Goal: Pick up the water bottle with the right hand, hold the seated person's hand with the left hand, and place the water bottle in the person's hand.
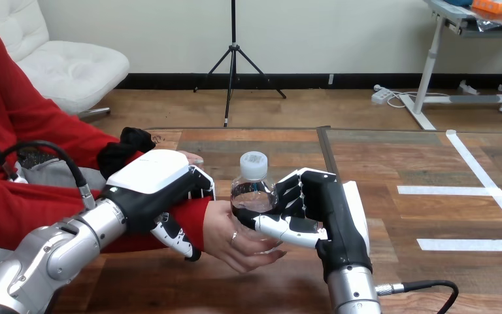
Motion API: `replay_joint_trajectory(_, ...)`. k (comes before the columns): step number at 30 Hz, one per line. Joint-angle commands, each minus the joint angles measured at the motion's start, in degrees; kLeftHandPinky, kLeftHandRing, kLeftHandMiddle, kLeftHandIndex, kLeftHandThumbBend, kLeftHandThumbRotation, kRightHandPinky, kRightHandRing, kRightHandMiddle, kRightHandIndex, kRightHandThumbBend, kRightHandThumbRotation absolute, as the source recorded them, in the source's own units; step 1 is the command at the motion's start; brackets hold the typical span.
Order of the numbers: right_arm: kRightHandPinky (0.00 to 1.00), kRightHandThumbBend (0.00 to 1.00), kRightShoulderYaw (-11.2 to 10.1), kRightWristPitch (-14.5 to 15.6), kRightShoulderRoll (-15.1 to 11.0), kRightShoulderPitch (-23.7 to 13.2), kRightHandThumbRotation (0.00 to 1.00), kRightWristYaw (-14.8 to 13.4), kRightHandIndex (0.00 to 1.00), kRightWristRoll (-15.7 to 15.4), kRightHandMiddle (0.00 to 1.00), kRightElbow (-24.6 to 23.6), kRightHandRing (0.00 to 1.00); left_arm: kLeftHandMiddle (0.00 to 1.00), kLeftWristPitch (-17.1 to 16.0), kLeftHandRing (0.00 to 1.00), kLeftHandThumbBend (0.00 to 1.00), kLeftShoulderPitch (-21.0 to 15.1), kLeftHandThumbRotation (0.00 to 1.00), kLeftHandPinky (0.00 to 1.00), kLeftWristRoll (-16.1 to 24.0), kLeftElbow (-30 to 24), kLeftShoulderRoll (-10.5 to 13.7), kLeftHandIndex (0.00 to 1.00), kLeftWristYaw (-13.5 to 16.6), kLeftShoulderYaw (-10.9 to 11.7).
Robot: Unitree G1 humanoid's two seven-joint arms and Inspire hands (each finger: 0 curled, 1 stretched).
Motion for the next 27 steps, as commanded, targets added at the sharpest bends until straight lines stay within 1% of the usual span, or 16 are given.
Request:
replay_joint_trajectory(1,0.21,0.79,2.85,-2.09,6.03,-4.7,0.0,1.28,0.3,1.36,0.29,-3.75,0.26,0.47,-1.9,0.42,0.82,-10.48,0.08,0.38,-2.32,-5.5,-2.91,0.47,1.7,2.05)
replay_joint_trajectory(6,0.22,0.8,2.8,-3.08,5.54,-5.15,0.0,1.63,0.31,1.82,0.3,-3.24,0.27,0.48,-1.93,0.43,0.82,-10.26,0.08,0.39,-2.58,-5.38,-3.0,0.48,1.72,2.18)
replay_joint_trajectory(11,0.22,0.83,2.69,-3.88,5.01,-5.53,0.0,1.97,0.33,2.09,0.32,-2.83,0.27,0.5,-2.23,0.45,0.81,-9.93,0.09,0.41,-2.52,-5.25,-3.02,0.51,2.45,2.39)
replay_joint_trajectory(14,0.23,0.86,2.72,-4.38,4.72,-5.73,0.0,1.42,0.35,1.29,0.34,-2.47,0.29,0.52,-3.14,0.47,0.81,-9.88,0.1,0.43,-2.29,-4.71,-3.03,0.54,3.61,2.48)
replay_joint_trajectory(17,0.25,0.88,2.7,-4.28,4.7,-5.69,0.0,1.04,0.37,0.84,0.37,-2.49,0.31,0.53,-3.32,0.48,0.81,-9.71,0.11,0.45,-2.14,-4.73,-3.04,0.56,4.14,2.64)
replay_joint_trajectory(18,0.25,0.88,2.67,-4.13,4.75,-5.62,0.01,0.51,0.38,0.35,0.37,-2.52,0.31,0.53,-3.26,0.48,0.81,-9.49,0.11,0.45,-1.98,-5.06,-3.03,0.57,4.56,2.81)
replay_joint_trajectory(20,0.3,0.9,2.63,-3.98,4.82,-5.53,0.04,-0.12,0.4,-0.22,0.4,-2.54,0.35,0.56,-3.22,0.51,0.81,-9.25,0.13,0.47,-1.79,-5.43,-3.01,0.59,5.06,3.0)
replay_joint_trajectory(21,0.31,0.9,2.6,-3.67,4.89,-5.44,0.05,-0.54,0.4,-0.59,0.41,-2.63,0.36,0.57,-3.42,0.51,0.81,-9.06,0.14,0.48,-1.59,-5.62,-3.02,0.6,5.79,3.17)
replay_joint_trajectory(23,0.38,0.92,2.57,-3.34,4.96,-5.35,0.1,-0.93,0.44,-0.95,0.46,-2.72,0.43,0.6,-3.69,0.55,0.81,-8.9,0.16,0.51,-1.38,-5.73,-3.03,0.63,6.63,3.3)
replay_joint_trajectory(27,0.45,0.94,2.62,-3.94,4.64,-5.31,0.16,-2.35,0.49,-2.34,0.51,-2.5,0.49,0.63,-3.35,0.58,0.81,-8.13,0.18,0.53,-0.9,-6.92,-2.86,0.66,7.89,3.58)
